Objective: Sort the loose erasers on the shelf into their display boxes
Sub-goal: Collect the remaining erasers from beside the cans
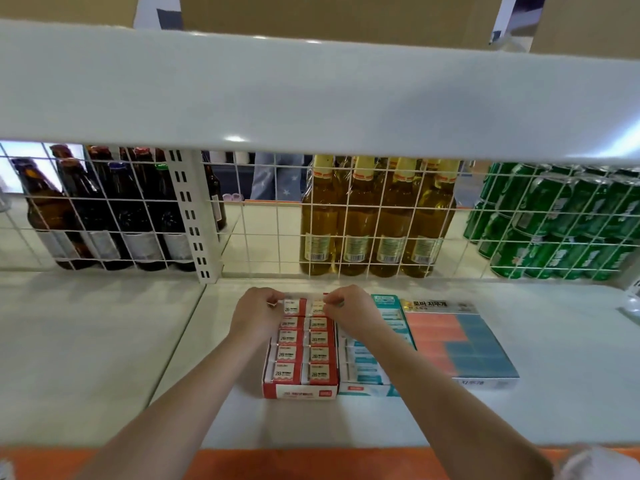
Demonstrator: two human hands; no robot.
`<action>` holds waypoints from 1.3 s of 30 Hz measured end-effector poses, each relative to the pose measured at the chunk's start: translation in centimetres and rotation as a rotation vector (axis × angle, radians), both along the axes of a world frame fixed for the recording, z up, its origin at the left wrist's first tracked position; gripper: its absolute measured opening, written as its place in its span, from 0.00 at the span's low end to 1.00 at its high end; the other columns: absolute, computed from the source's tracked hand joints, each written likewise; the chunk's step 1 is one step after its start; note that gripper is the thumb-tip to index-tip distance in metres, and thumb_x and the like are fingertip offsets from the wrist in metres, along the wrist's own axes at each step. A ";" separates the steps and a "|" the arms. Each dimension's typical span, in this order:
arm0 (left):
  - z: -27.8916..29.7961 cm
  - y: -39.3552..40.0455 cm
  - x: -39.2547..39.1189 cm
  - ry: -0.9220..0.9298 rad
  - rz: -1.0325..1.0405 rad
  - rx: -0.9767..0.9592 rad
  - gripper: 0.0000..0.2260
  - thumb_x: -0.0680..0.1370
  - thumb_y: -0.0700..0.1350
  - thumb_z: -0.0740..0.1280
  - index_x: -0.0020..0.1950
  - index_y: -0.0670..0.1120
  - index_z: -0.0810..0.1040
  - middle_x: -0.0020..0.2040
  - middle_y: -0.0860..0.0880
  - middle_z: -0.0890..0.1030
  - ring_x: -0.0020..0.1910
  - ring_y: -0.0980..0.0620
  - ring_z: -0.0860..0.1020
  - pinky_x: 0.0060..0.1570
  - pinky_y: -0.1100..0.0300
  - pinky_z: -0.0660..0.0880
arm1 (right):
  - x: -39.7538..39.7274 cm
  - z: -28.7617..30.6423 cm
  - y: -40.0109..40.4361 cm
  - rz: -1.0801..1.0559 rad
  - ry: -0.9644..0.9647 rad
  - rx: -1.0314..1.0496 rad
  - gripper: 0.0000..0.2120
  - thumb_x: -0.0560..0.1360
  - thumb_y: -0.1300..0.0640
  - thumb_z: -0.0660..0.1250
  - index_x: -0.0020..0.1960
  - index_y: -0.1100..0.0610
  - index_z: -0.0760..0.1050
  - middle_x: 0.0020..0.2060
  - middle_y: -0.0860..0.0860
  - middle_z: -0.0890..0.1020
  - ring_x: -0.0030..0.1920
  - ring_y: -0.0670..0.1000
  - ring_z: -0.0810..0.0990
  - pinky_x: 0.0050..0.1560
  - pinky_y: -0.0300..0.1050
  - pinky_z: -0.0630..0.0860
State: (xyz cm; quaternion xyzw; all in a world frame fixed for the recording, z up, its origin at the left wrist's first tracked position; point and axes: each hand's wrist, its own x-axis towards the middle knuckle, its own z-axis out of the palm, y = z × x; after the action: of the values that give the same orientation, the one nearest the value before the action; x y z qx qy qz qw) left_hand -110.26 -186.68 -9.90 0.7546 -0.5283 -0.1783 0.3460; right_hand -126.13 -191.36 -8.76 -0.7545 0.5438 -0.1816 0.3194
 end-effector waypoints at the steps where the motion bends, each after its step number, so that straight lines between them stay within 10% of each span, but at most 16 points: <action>1: 0.0 -0.1 0.1 -0.042 -0.019 0.010 0.10 0.78 0.43 0.64 0.54 0.44 0.82 0.53 0.47 0.81 0.51 0.50 0.78 0.47 0.62 0.70 | 0.1 0.1 0.0 0.023 0.049 -0.020 0.13 0.76 0.55 0.64 0.59 0.56 0.77 0.55 0.52 0.77 0.48 0.47 0.75 0.47 0.37 0.72; 9: 0.7 -0.2 -0.1 -0.393 -0.345 0.065 0.11 0.79 0.44 0.58 0.56 0.49 0.80 0.49 0.48 0.78 0.51 0.49 0.77 0.47 0.58 0.72 | 0.8 0.5 0.0 0.125 0.288 -0.110 0.15 0.74 0.50 0.68 0.55 0.57 0.78 0.52 0.53 0.75 0.49 0.50 0.76 0.45 0.39 0.71; 39: 2.6 -4.9 -22.6 -0.292 -0.669 0.052 0.11 0.79 0.44 0.62 0.60 0.49 0.77 0.58 0.51 0.78 0.54 0.53 0.76 0.55 0.58 0.73 | -26.5 0.5 -1.2 -0.313 0.212 -0.115 0.13 0.76 0.59 0.61 0.59 0.55 0.76 0.55 0.53 0.78 0.54 0.53 0.76 0.49 0.37 0.68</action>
State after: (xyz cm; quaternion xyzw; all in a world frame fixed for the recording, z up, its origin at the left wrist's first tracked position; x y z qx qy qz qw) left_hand -132.86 -191.62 -7.29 0.5659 -0.7852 -0.1853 0.1702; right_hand -152.65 -192.56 -8.29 -0.6928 0.6737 -0.1792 0.1847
